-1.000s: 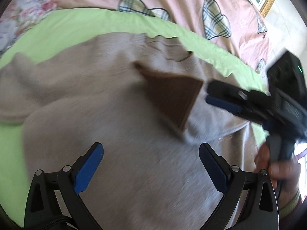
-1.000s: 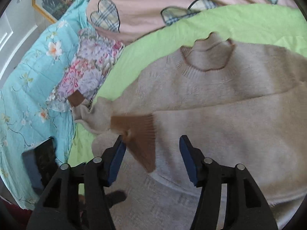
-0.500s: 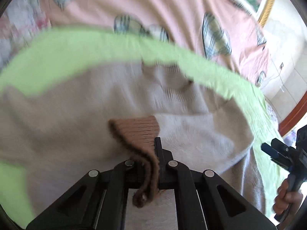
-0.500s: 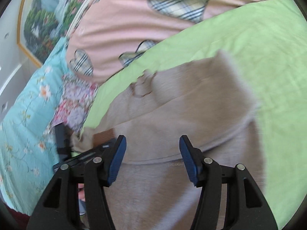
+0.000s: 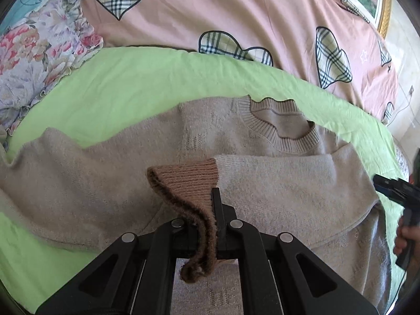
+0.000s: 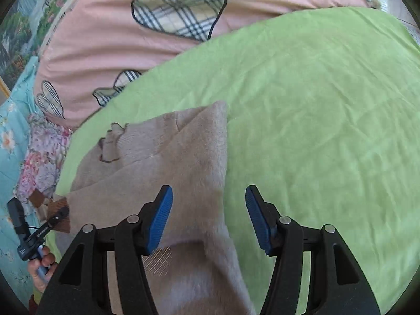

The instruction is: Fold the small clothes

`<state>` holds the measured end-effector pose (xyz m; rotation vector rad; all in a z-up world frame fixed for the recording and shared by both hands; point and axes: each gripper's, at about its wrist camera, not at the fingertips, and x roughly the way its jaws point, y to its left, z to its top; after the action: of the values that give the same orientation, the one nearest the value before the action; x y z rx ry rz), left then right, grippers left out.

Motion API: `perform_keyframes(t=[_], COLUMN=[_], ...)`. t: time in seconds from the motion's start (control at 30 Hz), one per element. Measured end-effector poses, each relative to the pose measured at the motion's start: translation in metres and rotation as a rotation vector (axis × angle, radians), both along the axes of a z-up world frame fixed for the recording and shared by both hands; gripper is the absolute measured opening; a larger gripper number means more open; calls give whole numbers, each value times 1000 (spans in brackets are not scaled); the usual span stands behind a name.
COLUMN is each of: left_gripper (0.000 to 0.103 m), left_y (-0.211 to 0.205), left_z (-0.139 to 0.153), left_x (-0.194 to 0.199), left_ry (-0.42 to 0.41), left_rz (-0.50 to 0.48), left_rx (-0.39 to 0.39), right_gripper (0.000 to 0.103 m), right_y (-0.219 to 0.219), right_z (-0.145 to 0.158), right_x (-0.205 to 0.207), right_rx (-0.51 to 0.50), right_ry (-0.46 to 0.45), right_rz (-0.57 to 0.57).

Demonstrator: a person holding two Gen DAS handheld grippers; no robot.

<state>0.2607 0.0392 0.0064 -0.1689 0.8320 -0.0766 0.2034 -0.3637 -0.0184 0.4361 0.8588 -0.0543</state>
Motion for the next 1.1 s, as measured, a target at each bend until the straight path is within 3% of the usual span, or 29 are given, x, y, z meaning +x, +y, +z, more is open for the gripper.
perform_keyframes(t=[0.13, 0.17, 0.2, 0.23, 0.37, 0.47, 0.57, 0.63, 0.7, 0.83, 0.97, 1.1], left_gripper=[4, 4, 4, 4, 4, 4, 13, 19, 21, 20, 21, 43], left_y=[-1, -2, -5, -9, -33, -42, -30, -19, -6, 23, 55, 93], left_z=[-1, 0, 1, 3, 1, -17, -22, -16, -10, -4, -1, -2], left_x=[1, 1, 2, 3, 12, 21, 17, 7, -5, -29, -57, -78], left_ry=[6, 5, 2, -3, -15, 21, 38, 22, 9, 5, 6, 6], left_rz=[-9, -16, -23, -36, -95, -91, -87, -75, -60, -15, 55, 164], left_rx=[11, 8, 5, 2, 22, 85, 57, 52, 45, 13, -12, -15], right_gripper=[57, 43, 10, 9, 8, 8, 9, 21, 26, 33, 41, 50], right_y=[5, 7, 7, 4, -19, -21, -18, -18, -13, 17, 59, 99], right_z=[-24, -24, -22, -12, 13, -3, -11, -1, 13, 35, 33, 21], right_x=[28, 28, 28, 22, 5, 10, 9, 1, -11, -36, -54, -68], right_rx=[-14, -18, -14, -22, -62, -100, -120, -129, -141, -93, -3, 36], right_ry=[81, 71, 70, 39, -23, 45, 68, 52, 16, -53, -61, -31], right_rz=[48, 71, 85, 74, -6, -11, -14, -57, -80, -20, 71, 146])
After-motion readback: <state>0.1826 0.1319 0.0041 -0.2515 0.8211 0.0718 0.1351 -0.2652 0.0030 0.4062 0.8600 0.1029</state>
